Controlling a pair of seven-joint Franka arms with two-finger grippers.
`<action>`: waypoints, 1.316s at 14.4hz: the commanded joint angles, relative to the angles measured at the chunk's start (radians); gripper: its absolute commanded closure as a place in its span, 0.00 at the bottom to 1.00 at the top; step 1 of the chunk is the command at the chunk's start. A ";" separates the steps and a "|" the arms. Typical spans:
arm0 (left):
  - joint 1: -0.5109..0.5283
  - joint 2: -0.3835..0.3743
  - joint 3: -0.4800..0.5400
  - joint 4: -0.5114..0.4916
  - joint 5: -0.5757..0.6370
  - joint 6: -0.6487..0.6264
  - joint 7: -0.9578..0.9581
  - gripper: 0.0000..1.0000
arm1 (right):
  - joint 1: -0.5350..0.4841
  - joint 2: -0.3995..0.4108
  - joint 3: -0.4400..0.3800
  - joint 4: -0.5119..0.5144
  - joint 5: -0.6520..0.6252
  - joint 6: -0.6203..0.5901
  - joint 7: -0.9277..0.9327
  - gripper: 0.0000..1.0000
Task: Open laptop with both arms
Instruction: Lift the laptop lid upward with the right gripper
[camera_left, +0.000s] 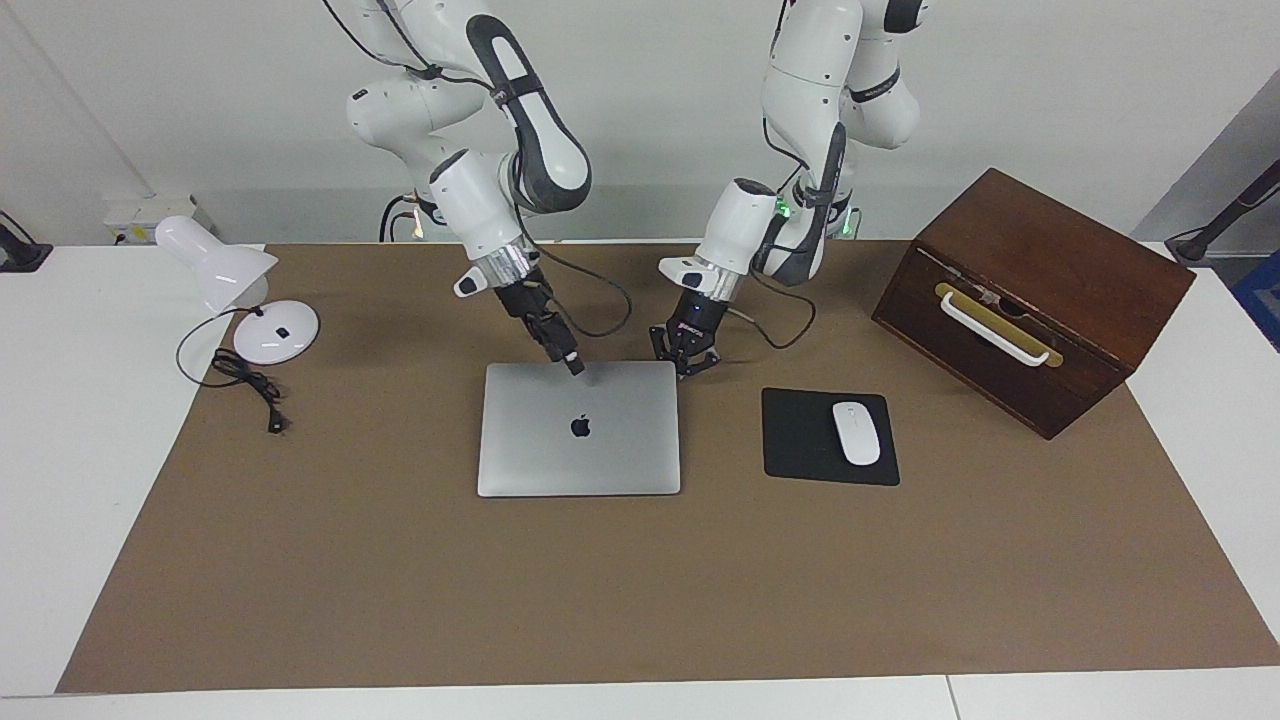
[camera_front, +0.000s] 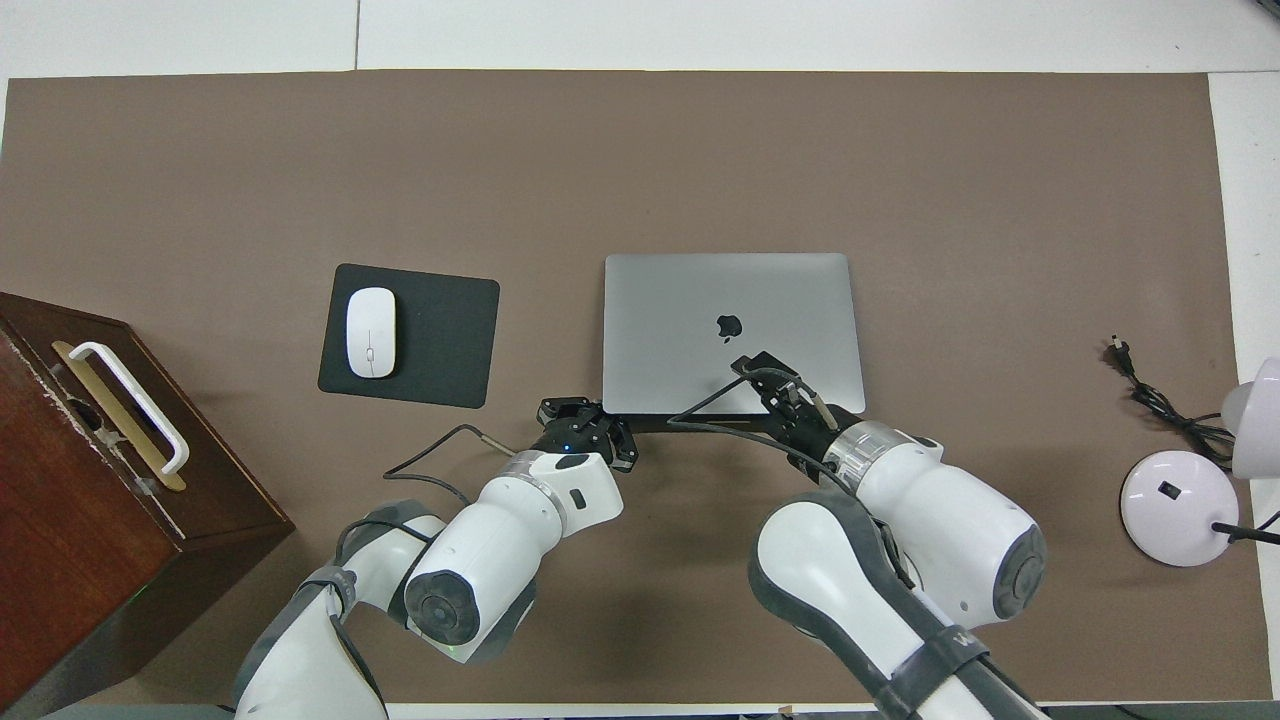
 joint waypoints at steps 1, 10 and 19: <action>-0.023 0.054 0.014 0.018 -0.003 0.015 0.011 1.00 | -0.010 0.023 0.009 0.034 0.031 0.018 -0.015 0.00; -0.023 0.057 0.014 0.019 -0.003 0.015 0.011 1.00 | -0.024 0.072 0.009 0.120 0.029 0.013 -0.012 0.00; -0.022 0.058 0.014 0.019 -0.003 0.015 0.011 1.00 | -0.024 0.121 0.009 0.191 0.029 0.013 -0.007 0.00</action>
